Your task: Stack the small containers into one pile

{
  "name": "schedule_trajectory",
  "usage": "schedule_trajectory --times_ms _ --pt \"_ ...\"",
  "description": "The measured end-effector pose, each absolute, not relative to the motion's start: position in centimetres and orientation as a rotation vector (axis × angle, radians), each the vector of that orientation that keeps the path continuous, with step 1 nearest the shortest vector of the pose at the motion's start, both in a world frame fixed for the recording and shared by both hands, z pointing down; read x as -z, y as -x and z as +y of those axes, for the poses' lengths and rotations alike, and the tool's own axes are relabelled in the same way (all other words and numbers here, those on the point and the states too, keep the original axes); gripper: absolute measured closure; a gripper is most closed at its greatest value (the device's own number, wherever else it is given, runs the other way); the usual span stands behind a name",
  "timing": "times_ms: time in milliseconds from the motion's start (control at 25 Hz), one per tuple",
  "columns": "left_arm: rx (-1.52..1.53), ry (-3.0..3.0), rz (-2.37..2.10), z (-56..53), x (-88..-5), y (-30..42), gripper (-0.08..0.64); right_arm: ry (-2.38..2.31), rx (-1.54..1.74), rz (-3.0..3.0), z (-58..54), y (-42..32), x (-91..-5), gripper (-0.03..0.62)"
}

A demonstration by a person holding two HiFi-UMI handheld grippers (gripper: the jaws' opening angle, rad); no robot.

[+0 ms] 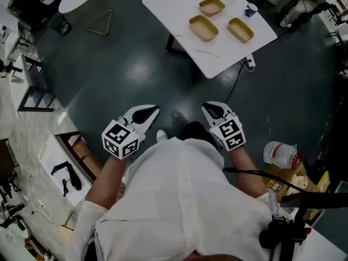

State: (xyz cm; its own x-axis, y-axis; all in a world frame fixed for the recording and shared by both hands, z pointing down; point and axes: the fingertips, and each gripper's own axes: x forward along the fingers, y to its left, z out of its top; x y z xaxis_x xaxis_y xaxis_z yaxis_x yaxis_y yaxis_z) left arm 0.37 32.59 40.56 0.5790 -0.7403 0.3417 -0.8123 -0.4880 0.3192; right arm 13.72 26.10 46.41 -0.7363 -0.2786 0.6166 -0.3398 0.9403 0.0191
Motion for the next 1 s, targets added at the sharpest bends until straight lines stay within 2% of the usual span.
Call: schedule_trajectory --times_ms 400,680,800,880,1000 --pt "-0.226 -2.356 -1.222 21.6 -40.0 1.6 0.552 -0.418 -0.158 -2.405 12.8 -10.5 -49.0 0.588" --pt "-0.249 -2.364 -1.242 12.9 -39.9 2.7 0.552 -0.407 -0.062 -2.386 1.8 -8.0 -50.4 0.586" --pt "-0.236 -2.363 -1.238 10.3 -39.7 3.0 0.552 -0.416 -0.042 -2.339 -1.5 -7.3 -51.7 0.568" --pt "-0.240 -2.368 -1.221 8.9 -39.7 3.7 0.552 -0.426 -0.042 -2.311 -3.3 -6.5 -52.5 0.514" --pt "-0.245 -2.369 -1.193 6.8 -40.3 5.2 0.552 -0.442 -0.024 -2.266 -5.9 -4.9 -53.9 0.511"
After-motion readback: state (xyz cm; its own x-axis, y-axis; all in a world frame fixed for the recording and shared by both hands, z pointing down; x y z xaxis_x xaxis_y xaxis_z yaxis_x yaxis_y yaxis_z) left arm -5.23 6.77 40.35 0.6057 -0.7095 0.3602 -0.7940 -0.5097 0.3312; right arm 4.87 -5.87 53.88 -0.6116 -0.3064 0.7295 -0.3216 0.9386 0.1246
